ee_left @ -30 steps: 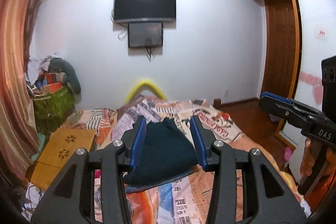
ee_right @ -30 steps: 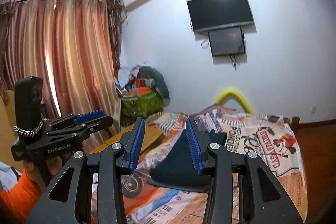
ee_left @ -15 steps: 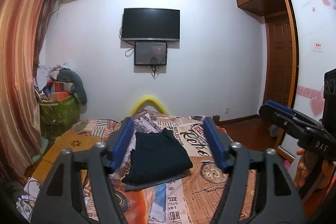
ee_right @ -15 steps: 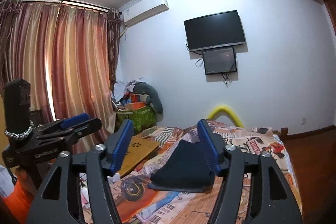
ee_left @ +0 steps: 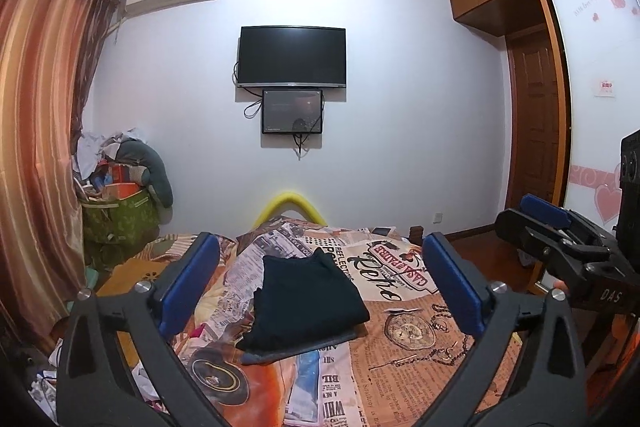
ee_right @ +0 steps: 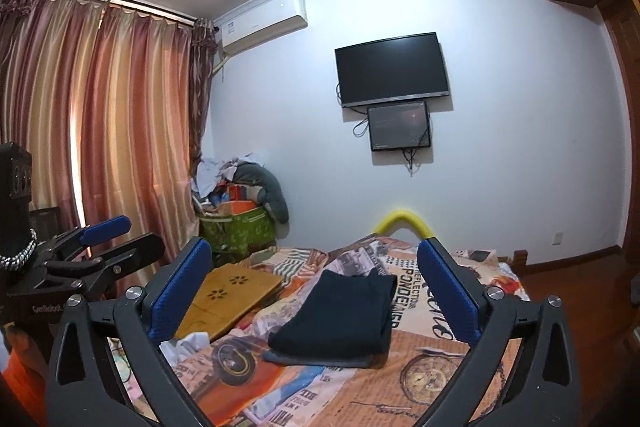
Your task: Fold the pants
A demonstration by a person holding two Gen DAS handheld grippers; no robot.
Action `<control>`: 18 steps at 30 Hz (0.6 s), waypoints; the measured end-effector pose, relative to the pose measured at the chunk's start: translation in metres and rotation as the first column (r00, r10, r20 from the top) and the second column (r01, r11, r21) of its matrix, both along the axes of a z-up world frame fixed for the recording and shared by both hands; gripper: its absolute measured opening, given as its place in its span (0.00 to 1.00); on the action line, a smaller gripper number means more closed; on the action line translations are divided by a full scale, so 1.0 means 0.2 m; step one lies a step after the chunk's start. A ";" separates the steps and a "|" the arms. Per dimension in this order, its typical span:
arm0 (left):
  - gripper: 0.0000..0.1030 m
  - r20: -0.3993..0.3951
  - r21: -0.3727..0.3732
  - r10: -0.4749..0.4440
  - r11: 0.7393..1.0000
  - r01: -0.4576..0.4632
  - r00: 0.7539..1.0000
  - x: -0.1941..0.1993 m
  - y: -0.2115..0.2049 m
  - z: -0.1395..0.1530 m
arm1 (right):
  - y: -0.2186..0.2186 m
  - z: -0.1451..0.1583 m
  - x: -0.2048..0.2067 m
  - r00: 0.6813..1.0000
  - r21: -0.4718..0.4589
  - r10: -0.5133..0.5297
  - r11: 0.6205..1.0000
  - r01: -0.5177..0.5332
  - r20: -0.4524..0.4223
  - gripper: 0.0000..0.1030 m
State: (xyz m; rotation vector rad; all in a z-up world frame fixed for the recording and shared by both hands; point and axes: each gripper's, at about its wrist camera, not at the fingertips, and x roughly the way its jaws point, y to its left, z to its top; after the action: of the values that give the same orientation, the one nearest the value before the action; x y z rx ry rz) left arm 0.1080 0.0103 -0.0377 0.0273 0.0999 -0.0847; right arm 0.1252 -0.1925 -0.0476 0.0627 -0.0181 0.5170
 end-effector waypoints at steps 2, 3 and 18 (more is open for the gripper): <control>0.99 -0.003 -0.002 -0.003 1.000 0.003 1.000 0.01 0.00 0.00 | 0.00 0.00 0.00 1.000 -0.002 -0.004 1.000 0.004 -0.002 1.00; 0.99 -0.003 -0.002 -0.003 1.000 0.003 1.000 0.00 0.00 -0.01 | 0.00 0.00 0.01 1.000 -0.003 -0.004 1.000 0.004 -0.004 1.00; 1.00 -0.010 0.008 -0.008 1.000 0.008 1.000 0.02 -0.01 -0.04 | -0.01 -0.02 -0.02 1.000 -0.012 -0.002 1.000 0.002 -0.026 1.00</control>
State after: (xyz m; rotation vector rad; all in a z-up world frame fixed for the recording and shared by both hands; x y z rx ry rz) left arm 0.1119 0.0086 -0.0459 0.0350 0.1101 -0.0922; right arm 0.1210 -0.1946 -0.0508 0.0572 0.0104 0.5139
